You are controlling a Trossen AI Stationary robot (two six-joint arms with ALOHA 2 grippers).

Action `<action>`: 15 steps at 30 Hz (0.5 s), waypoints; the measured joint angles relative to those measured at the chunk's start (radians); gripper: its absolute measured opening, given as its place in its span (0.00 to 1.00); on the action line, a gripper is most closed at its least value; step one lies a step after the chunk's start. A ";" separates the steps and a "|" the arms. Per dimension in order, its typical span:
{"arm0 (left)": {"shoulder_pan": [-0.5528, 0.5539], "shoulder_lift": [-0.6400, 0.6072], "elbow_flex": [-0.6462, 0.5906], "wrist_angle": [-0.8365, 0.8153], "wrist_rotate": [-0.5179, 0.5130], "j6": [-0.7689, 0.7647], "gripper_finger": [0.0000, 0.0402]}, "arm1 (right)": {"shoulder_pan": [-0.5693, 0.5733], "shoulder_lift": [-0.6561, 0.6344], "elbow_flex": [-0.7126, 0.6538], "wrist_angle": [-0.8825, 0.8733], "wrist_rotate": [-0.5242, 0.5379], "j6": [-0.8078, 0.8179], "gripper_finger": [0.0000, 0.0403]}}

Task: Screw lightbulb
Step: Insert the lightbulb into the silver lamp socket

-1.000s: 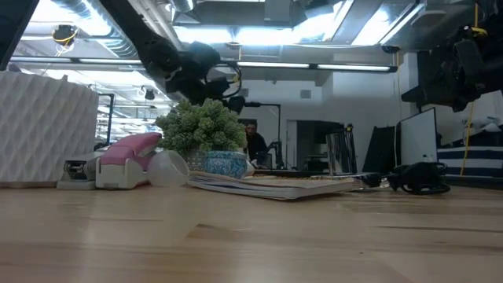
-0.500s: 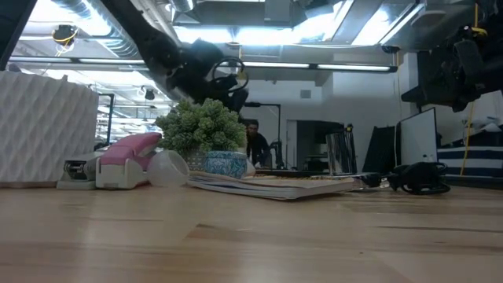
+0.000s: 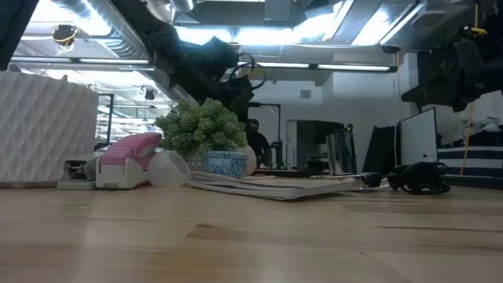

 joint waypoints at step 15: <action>0.005 -0.037 0.005 0.221 -0.214 -0.062 0.12 | 0.000 0.000 0.000 0.000 -0.053 0.000 0.01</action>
